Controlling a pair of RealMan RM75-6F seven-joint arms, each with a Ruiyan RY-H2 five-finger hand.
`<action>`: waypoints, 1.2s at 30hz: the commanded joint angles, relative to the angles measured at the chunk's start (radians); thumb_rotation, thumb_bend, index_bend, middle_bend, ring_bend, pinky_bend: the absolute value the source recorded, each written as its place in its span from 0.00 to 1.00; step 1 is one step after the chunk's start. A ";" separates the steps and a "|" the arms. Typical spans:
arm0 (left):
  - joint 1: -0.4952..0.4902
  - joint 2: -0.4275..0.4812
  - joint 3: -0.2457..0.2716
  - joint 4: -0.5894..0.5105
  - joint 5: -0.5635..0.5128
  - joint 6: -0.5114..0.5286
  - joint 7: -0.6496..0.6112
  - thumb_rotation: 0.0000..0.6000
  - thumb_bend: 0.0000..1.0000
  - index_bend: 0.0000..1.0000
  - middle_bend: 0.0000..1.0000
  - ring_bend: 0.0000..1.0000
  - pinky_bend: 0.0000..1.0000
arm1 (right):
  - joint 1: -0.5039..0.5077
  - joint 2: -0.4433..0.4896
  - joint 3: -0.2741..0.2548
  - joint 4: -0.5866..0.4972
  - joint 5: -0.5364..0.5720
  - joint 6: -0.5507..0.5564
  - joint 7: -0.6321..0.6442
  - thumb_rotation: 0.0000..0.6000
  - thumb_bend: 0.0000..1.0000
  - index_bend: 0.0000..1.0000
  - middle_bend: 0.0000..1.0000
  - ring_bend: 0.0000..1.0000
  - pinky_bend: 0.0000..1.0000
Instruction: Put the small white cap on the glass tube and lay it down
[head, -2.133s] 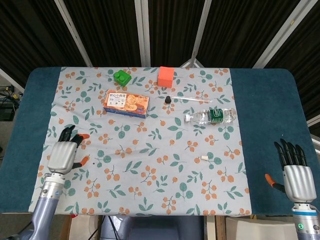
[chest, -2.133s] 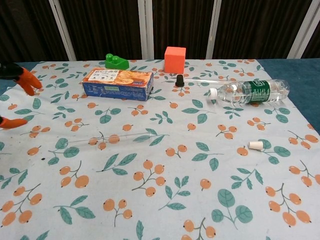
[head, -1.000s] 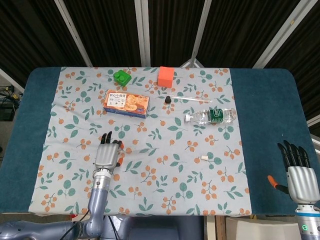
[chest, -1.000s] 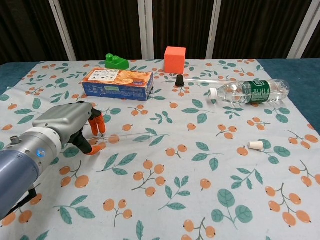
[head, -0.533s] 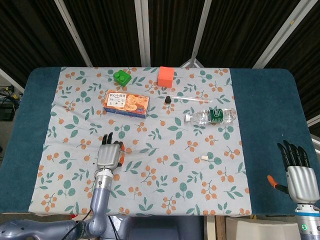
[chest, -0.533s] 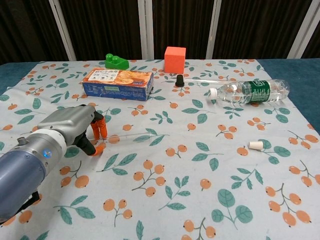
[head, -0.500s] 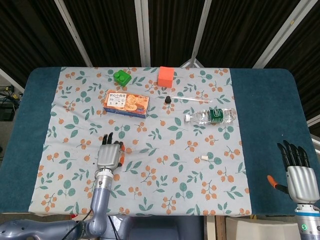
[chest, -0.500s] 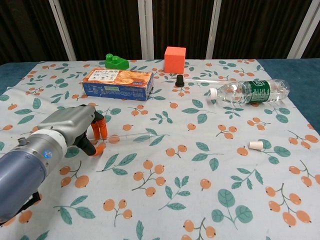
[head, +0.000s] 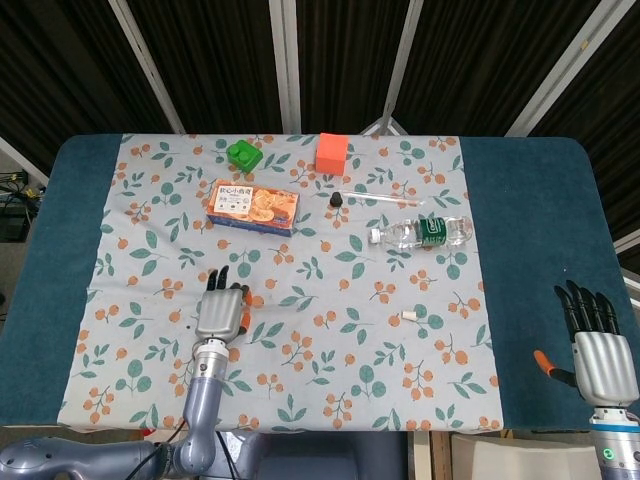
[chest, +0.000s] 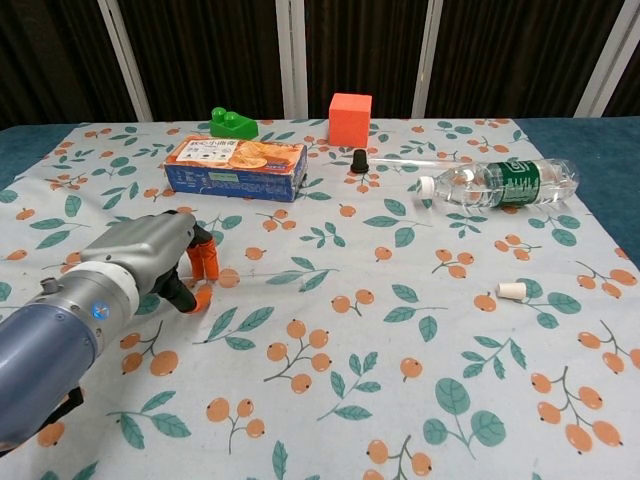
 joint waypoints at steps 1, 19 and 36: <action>-0.001 0.006 0.002 -0.009 -0.001 -0.001 0.001 1.00 0.65 0.52 0.41 0.03 0.00 | 0.001 0.001 0.001 -0.002 0.001 -0.001 0.000 1.00 0.24 0.00 0.00 0.00 0.00; -0.012 0.074 -0.009 -0.115 0.034 0.010 -0.035 1.00 0.70 0.53 0.44 0.05 0.00 | 0.001 0.003 0.001 -0.009 0.002 -0.001 -0.007 1.00 0.24 0.00 0.00 0.00 0.00; 0.024 0.134 0.050 -0.070 0.217 -0.022 -0.300 1.00 0.74 0.54 0.48 0.06 0.00 | 0.000 0.000 -0.002 -0.006 -0.007 0.005 -0.017 1.00 0.24 0.00 0.00 0.00 0.00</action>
